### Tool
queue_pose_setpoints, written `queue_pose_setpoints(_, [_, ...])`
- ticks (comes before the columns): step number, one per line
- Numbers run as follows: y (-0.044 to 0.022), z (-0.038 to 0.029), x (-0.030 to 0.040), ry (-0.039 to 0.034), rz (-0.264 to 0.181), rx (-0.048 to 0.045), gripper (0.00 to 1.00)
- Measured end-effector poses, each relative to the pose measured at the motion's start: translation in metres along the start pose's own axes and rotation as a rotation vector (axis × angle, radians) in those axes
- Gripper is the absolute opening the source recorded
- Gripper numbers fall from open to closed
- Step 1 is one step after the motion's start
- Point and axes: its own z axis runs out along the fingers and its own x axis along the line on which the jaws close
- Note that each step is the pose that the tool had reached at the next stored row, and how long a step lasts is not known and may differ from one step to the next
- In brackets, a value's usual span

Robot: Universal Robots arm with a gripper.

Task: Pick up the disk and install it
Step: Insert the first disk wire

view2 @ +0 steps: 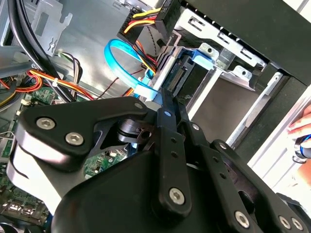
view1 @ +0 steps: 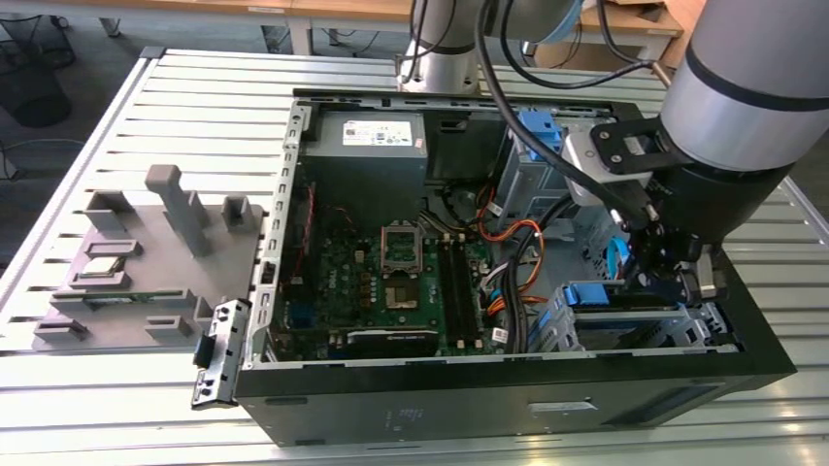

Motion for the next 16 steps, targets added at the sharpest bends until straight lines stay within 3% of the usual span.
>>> queue_pose_setpoints(16, [-0.0005, -0.0022, 0.0001, -0.0001, 0.001, 0.0, 0.16])
